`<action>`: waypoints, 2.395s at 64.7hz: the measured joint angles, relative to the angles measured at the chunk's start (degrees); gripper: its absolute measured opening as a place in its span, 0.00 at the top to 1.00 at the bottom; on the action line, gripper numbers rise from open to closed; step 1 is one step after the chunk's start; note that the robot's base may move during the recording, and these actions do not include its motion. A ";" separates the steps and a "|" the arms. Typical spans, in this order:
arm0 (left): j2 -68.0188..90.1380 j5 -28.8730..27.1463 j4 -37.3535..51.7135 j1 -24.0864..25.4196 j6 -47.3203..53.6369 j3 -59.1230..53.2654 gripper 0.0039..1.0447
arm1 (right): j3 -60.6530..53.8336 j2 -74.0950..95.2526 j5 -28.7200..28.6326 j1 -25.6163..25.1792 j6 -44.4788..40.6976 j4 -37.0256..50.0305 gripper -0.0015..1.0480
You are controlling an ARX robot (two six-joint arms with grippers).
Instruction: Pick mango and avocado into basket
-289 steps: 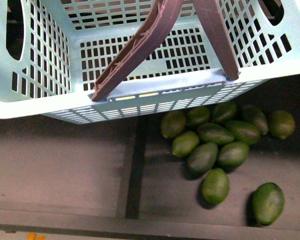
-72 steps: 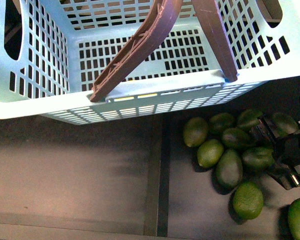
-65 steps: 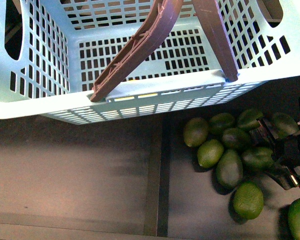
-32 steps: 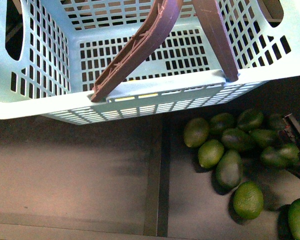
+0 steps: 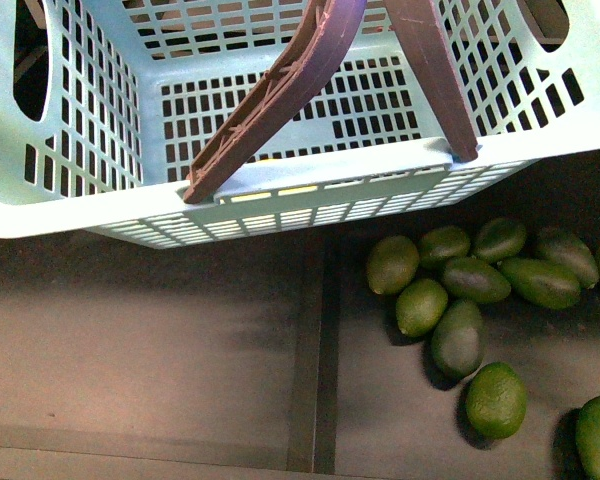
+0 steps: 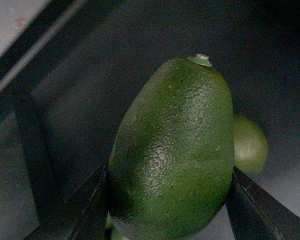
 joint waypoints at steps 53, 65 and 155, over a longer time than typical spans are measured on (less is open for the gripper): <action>0.00 0.04 0.00 0.00 -0.02 0.00 0.86 | 4.96 -18.47 1.73 32.02 -14.67 -2.36 0.47; 0.00 0.04 0.00 0.00 -0.02 0.00 0.86 | 5.62 -14.99 2.60 34.56 -15.26 -2.34 0.46; 0.02 -0.15 0.00 0.02 0.04 -0.02 0.86 | -41.94 -67.23 4.74 15.65 -28.30 7.50 0.98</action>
